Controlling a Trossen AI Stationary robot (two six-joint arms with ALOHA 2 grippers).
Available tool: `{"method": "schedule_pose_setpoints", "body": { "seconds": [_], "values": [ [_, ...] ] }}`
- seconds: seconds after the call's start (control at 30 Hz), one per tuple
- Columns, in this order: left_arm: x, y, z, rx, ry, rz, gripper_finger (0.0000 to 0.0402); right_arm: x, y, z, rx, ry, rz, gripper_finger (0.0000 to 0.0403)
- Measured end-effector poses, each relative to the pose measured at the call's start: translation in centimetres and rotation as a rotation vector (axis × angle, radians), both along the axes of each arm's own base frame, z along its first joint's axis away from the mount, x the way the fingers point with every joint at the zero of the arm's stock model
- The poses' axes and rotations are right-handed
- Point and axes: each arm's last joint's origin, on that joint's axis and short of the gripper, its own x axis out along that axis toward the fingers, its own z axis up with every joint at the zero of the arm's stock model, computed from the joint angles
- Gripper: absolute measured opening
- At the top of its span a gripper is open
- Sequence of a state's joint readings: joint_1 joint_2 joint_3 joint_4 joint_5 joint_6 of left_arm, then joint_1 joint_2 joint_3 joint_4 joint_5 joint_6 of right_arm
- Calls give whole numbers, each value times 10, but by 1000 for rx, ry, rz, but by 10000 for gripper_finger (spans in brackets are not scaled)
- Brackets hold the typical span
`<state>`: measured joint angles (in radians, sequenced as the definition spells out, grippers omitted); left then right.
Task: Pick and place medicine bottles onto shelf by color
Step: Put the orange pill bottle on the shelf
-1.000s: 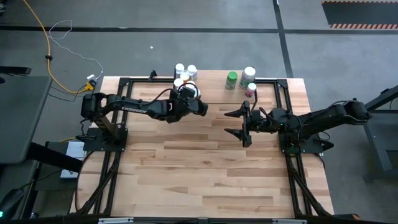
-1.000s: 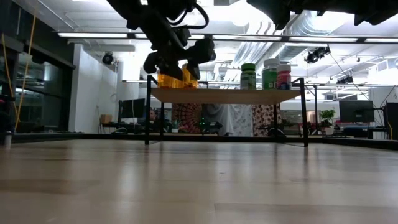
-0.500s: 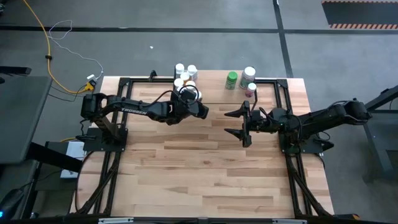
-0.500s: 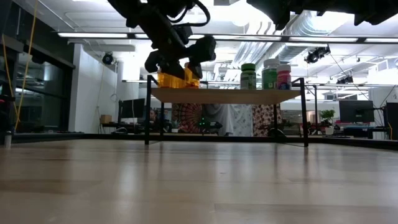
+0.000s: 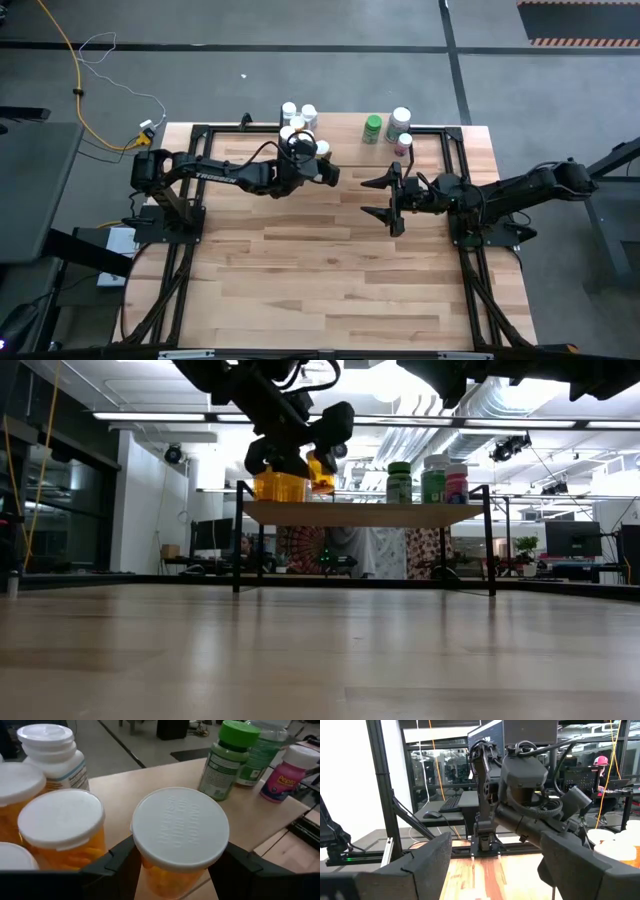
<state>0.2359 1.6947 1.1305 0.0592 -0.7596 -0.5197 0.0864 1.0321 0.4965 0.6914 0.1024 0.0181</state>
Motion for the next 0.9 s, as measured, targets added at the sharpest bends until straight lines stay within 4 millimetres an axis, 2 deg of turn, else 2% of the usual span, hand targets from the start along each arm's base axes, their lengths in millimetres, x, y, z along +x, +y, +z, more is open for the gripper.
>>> {"method": "schedule_pose_setpoints", "body": {
  "seconds": [0.13, 0.33, 0.9],
  "values": [
    [-1, 4, 1, 12, 16, -6, 189, 0, 0, 0, 0, 0, 0, 296],
    [1, 6, 1, -9, 32, -113, 189, 0, 0, 0, 0, 0, -1, 296],
    [-1, 5, -1, 25, 96, -70, 192, 0, 0, 0, 0, 0, -1, 296]
  ]
}}
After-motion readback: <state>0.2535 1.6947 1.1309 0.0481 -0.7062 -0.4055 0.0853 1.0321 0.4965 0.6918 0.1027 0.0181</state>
